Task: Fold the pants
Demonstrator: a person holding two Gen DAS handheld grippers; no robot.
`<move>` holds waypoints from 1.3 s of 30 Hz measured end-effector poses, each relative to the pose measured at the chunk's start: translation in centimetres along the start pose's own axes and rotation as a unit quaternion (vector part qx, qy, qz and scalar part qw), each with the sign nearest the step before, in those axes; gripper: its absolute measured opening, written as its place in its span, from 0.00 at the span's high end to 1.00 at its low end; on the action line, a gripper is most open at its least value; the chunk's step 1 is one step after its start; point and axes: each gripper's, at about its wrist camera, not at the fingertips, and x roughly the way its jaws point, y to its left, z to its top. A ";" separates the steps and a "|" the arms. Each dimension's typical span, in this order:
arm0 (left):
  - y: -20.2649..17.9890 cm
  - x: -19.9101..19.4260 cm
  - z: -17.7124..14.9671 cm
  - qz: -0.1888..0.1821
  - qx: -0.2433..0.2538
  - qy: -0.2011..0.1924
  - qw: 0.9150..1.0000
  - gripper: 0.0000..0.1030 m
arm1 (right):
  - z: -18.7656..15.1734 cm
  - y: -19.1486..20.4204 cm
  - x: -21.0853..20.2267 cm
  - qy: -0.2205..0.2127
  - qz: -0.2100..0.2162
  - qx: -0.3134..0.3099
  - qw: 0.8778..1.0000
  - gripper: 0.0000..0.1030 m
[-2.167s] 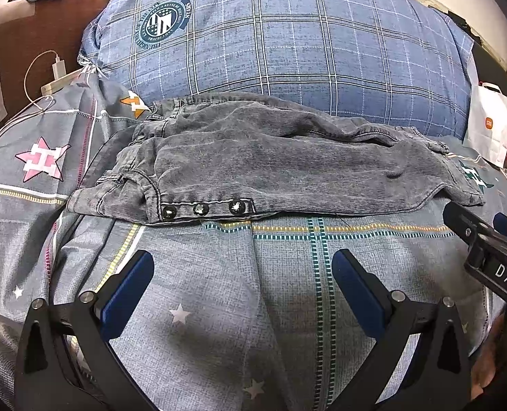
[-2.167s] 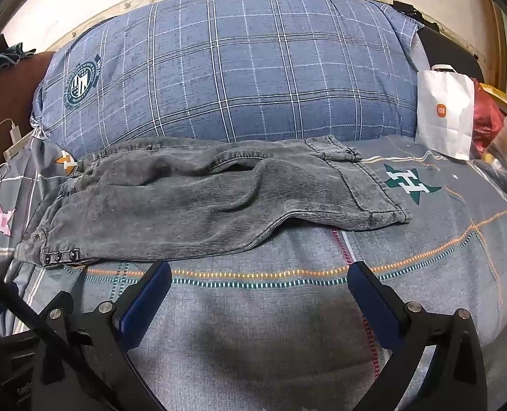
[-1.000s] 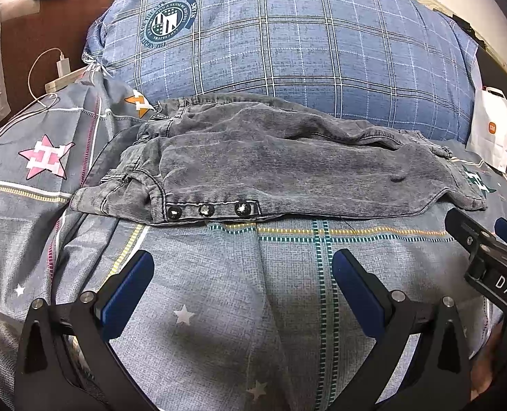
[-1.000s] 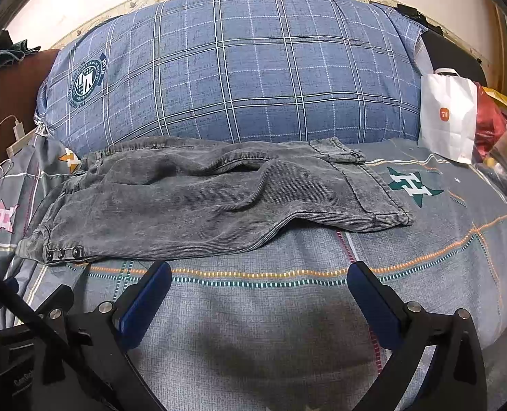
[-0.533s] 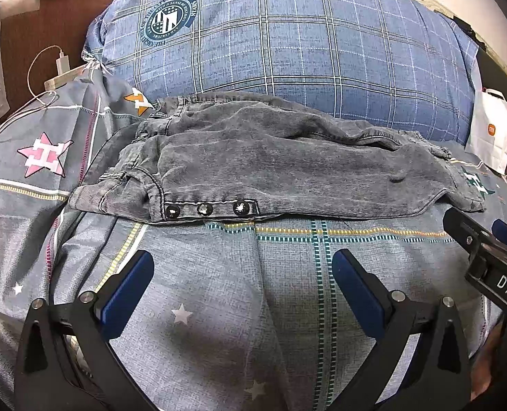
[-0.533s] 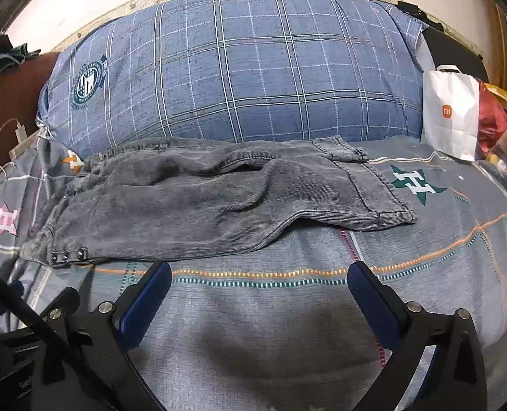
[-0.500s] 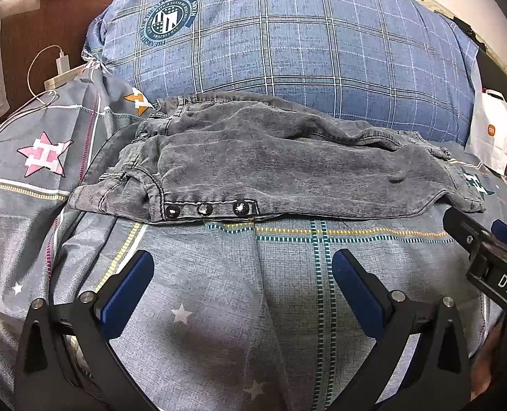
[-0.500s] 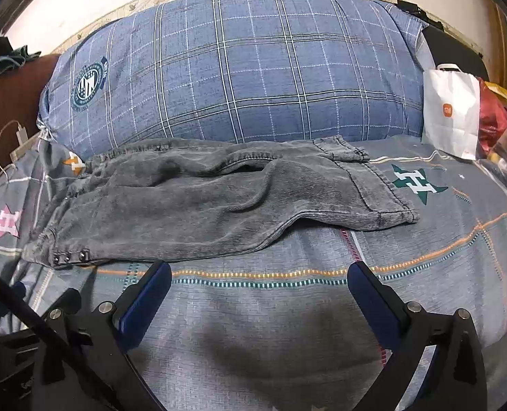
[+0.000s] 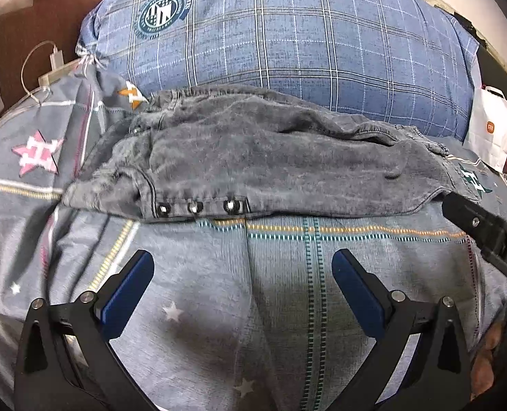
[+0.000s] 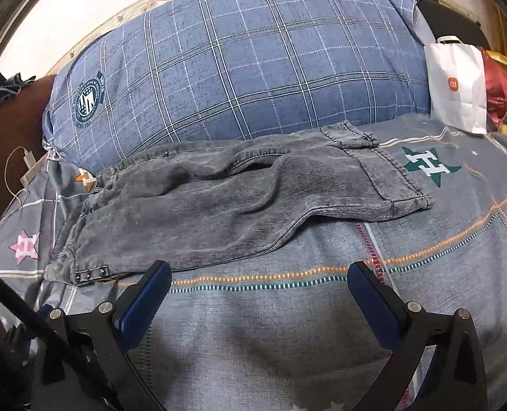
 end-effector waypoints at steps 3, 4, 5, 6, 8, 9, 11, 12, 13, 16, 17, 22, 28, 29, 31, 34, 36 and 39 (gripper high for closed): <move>0.3 -0.4 2.7 -0.017 -0.006 0.009 1.000 0.00 | 1.4 -0.5 0.2 0.029 0.017 0.009 0.999 0.00; 0.3 -0.3 3.8 -0.023 -0.004 0.008 1.000 0.00 | 2.2 -0.8 0.4 0.041 0.018 0.014 0.999 0.00; 0.3 -0.1 4.9 -0.028 -0.003 0.007 1.000 0.00 | 3.2 -1.2 0.7 0.055 0.009 0.020 0.998 0.00; 0.2 0.2 6.3 -0.035 -0.002 0.008 0.999 0.00 | 4.4 -1.6 1.0 0.069 0.000 0.027 0.997 0.00; -0.1 1.3 9.5 -0.055 -0.007 0.009 0.998 0.00 | 7.2 -2.5 2.1 0.095 -0.002 0.040 0.995 0.00; -0.3 1.7 11.0 -0.062 -0.012 0.006 0.998 0.00 | 8.2 -3.0 2.6 0.102 0.000 0.047 0.994 0.00; -1.3 2.8 14.2 -0.083 -0.010 -0.005 0.996 0.00 | 11.0 -4.2 3.7 0.105 0.010 0.071 0.992 0.00; -1.9 3.5 15.5 -0.097 -0.010 -0.001 0.995 0.00 | 12.7 -4.8 4.7 0.109 0.022 0.078 0.991 0.00; -2.3 4.3 16.5 -0.114 -0.012 0.006 0.993 0.00 | 14.0 -5.2 5.8 0.118 0.036 0.077 0.989 0.00; -3.0 7.2 18.3 -0.161 -0.029 0.019 0.986 0.00 | 17.7 -6.4 9.4 0.139 0.040 0.062 0.988 0.02; -3.0 8.2 18.4 -0.161 -0.034 0.025 0.986 0.00 | 18.5 -6.8 10.4 0.142 0.034 0.059 0.988 0.02; -0.6 13.0 16.2 -0.164 -0.101 0.091 0.977 0.00 | 22.6 -10.4 18.8 0.189 -0.010 0.059 0.980 0.05; 1.0 15.1 15.4 -0.172 -0.148 0.131 0.965 0.00 | 24.7 -15.8 27.4 0.221 -0.076 0.083 0.969 0.20; 1.1 14.9 15.6 -0.174 -0.147 0.129 0.965 0.00 | 24.7 -16.7 28.6 0.230 -0.070 0.095 0.966 0.21; 0.9 14.4 15.8 -0.171 -0.141 0.122 0.967 0.00 | 24.2 -17.7 30.4 0.247 -0.045 0.106 0.962 0.23; 0.5 14.0 16.3 -0.170 -0.131 0.114 0.970 0.00 | 24.0 -16.6 30.6 0.240 -0.045 0.069 0.967 0.54; 0.2 14.0 16.4 -0.171 -0.128 0.116 0.970 0.00 | 23.7 -15.5 30.3 0.241 -0.093 0.032 0.966 0.73; -0.1 13.9 16.6 -0.177 -0.123 0.114 0.970 0.00 | 23.8 -14.5 28.7 0.236 -0.094 0.024 0.967 0.86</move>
